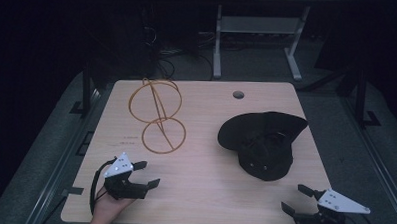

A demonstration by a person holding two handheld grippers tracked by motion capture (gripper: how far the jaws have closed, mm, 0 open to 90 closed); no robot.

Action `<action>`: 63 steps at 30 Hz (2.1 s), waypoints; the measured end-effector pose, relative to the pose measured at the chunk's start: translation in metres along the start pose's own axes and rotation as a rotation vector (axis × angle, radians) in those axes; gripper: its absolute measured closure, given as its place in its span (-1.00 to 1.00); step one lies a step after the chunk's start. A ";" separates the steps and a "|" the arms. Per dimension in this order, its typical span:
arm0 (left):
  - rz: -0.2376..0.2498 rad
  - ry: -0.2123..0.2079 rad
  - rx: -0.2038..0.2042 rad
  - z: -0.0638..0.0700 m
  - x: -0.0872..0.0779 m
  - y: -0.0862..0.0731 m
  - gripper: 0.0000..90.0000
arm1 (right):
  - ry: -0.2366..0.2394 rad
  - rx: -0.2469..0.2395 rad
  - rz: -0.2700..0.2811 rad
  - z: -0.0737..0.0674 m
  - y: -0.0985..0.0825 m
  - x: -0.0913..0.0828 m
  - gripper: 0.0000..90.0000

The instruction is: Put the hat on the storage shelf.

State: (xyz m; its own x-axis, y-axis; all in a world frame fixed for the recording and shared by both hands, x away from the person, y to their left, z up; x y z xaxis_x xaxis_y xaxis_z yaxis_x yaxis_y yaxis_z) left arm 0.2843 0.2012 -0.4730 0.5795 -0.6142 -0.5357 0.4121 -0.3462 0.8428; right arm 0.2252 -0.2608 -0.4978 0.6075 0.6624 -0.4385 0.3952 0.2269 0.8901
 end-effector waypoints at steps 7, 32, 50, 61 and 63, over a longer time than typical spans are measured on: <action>-0.002 -0.023 0.023 0.009 0.003 0.004 -0.57 | 0.011 -0.001 -0.007 -0.001 -0.001 0.000 -0.68; 0.007 -0.111 0.100 0.044 0.018 0.057 -0.62 | 0.024 0.014 0.020 -0.001 0.005 -0.002 -0.68; -0.034 -0.220 0.234 0.089 0.061 0.116 -0.61 | 0.029 0.013 0.017 -0.003 0.003 -0.007 -0.68; -0.069 -0.292 0.281 0.106 0.093 0.143 -0.61 | 0.040 0.014 0.027 -0.004 0.003 -0.007 -0.68; -0.066 -0.295 0.278 0.107 0.095 0.145 -0.60 | 0.039 0.014 0.032 -0.004 0.004 -0.008 -0.68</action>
State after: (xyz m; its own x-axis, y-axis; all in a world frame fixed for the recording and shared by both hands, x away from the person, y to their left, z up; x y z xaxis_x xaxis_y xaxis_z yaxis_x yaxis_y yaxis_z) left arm 0.3243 0.0170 -0.3956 0.3147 -0.7472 -0.5854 0.2122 -0.5458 0.8106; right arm 0.2192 -0.2620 -0.4908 0.5922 0.6967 -0.4048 0.3858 0.1959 0.9016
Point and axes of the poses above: each handheld gripper's, and its own axes: x roughly forward along the jaws, y roughly out of its top, z roughly to its right, the point moved 7 cm from there along x, roughly forward along the jaws, and after that the axes turned 5 degrees about y, right-handed, at the moved point
